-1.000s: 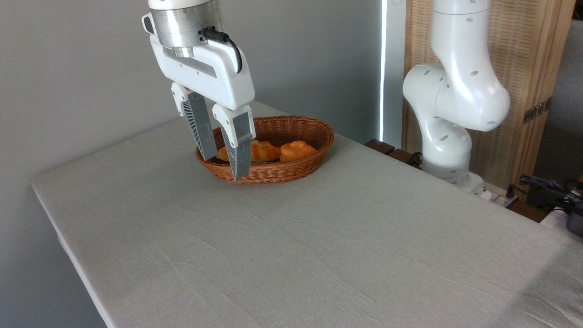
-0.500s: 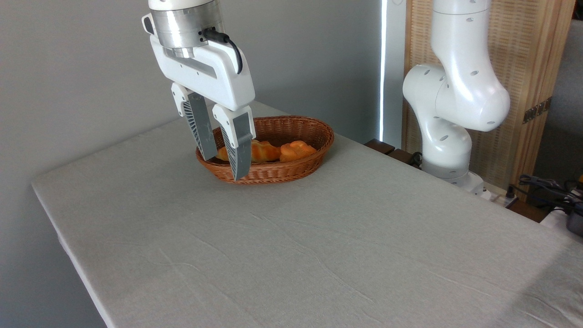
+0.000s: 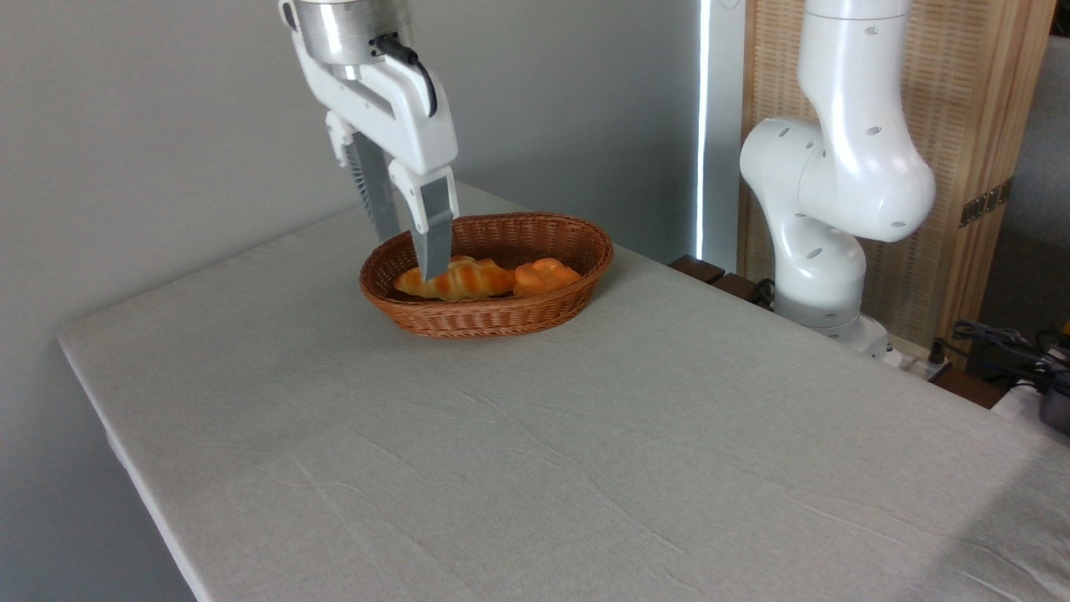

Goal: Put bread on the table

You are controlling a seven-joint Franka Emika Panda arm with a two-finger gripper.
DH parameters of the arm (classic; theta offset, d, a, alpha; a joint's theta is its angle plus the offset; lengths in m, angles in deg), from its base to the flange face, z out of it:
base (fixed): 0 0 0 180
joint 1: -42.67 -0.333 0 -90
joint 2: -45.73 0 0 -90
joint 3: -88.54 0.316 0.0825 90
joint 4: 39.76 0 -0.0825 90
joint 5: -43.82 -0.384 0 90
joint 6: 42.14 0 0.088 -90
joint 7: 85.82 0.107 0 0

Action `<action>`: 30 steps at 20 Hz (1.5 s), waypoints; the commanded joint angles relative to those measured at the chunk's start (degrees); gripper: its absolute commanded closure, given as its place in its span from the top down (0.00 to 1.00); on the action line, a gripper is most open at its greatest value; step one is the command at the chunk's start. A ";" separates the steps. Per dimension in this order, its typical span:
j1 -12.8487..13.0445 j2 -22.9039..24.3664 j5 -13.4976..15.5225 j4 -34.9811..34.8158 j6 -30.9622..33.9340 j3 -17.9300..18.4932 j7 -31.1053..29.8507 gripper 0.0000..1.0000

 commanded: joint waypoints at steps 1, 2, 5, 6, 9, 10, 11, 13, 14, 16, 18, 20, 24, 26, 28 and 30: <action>3.89 9.29 0.87 -12.03 -3.41 -0.65 0.59 1.00; 5.38 11.31 0.87 -15.19 -4.47 -0.74 0.59 1.00; 13.37 12.56 1.04 -21.18 -5.44 -0.74 2.25 1.00; 15.75 12.99 1.04 -23.11 -6.06 -0.74 2.25 1.00; 19.98 15.98 0.96 -28.83 -6.50 -0.82 2.34 1.00; 20.77 16.16 0.95 -29.98 -6.50 -1.00 2.52 1.00; 20.87 16.08 1.04 -30.68 -6.59 -2.48 2.52 1.00; 20.69 15.55 0.17 -31.83 -7.20 -4.07 3.04 1.00; 20.34 15.29 -0.18 -32.35 -7.73 -4.08 4.61 1.00; 20.34 14.58 -1.58 -32.36 -8.34 -4.25 6.20 1.00; 20.43 13.97 -2.38 -32.36 -9.84 -4.34 7.43 1.00; 20.43 13.44 -2.47 -32.45 -10.11 -4.34 11.73 1.00; 20.69 12.21 -5.10 -33.76 -10.45 -5.21 14.30 1.00; 20.69 11.33 -5.64 -34.38 -12.03 -6.18 14.30 1.00; 20.60 11.24 -5.64 -34.47 -12.30 -6.27 14.30 1.00; 20.60 10.72 -5.64 -34.56 -12.30 -6.36 14.30 0.97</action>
